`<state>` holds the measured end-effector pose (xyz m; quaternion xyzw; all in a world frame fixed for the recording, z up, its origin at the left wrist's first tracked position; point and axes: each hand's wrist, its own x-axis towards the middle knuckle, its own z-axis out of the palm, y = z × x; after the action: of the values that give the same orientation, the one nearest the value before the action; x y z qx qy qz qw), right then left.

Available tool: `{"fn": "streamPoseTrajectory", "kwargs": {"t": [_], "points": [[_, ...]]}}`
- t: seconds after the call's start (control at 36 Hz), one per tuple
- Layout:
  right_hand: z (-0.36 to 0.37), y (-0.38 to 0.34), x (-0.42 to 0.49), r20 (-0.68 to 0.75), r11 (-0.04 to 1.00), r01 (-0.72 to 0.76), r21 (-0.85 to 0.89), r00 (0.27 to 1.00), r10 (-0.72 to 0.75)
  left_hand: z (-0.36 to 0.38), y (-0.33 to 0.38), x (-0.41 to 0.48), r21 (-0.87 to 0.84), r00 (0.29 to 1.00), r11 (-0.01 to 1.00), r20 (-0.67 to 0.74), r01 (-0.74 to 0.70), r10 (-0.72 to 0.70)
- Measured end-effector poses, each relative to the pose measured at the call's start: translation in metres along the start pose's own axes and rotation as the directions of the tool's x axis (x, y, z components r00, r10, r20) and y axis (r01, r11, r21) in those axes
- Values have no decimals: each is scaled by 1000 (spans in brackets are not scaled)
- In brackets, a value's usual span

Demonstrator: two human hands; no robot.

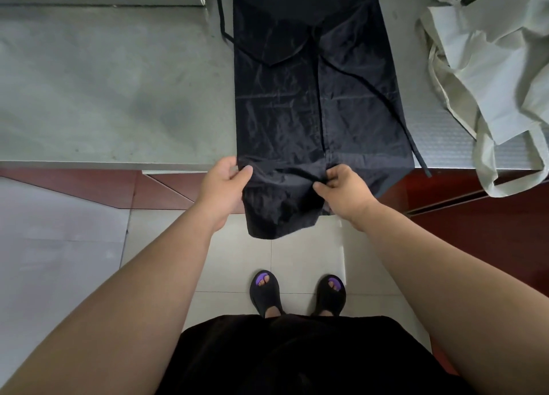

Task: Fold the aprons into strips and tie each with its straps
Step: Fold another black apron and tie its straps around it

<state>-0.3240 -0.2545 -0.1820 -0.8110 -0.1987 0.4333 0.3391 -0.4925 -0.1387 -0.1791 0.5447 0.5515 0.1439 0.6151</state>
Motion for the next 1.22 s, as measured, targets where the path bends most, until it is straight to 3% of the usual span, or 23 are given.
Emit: {"fn": "streamPoseTrajectory", "kwargs": {"t": [0.22,0.33,0.44,0.56,0.89,1.22], "points": [[-4,-5,0,-26,975,35,-221,999,-42,2,-1,4,177,975,984,-214,-23,62],[-10,-9,-3,-30,973,38,-227,998,-46,3,2,-1,372,960,928,-254,-18,121],[-25,-18,-3,-82,957,64,-282,993,-90,5,7,-2,448,938,894,-314,12,145],[-43,-28,-1,-121,941,86,-327,984,-132,11,17,-2,552,943,834,-270,-15,196],[-96,-62,31,-52,866,189,-463,970,-239,44,65,4,696,933,704,-146,-140,330],[-91,-126,123,-1,828,168,-534,980,-199,30,116,103,821,960,538,44,-192,276]]}}
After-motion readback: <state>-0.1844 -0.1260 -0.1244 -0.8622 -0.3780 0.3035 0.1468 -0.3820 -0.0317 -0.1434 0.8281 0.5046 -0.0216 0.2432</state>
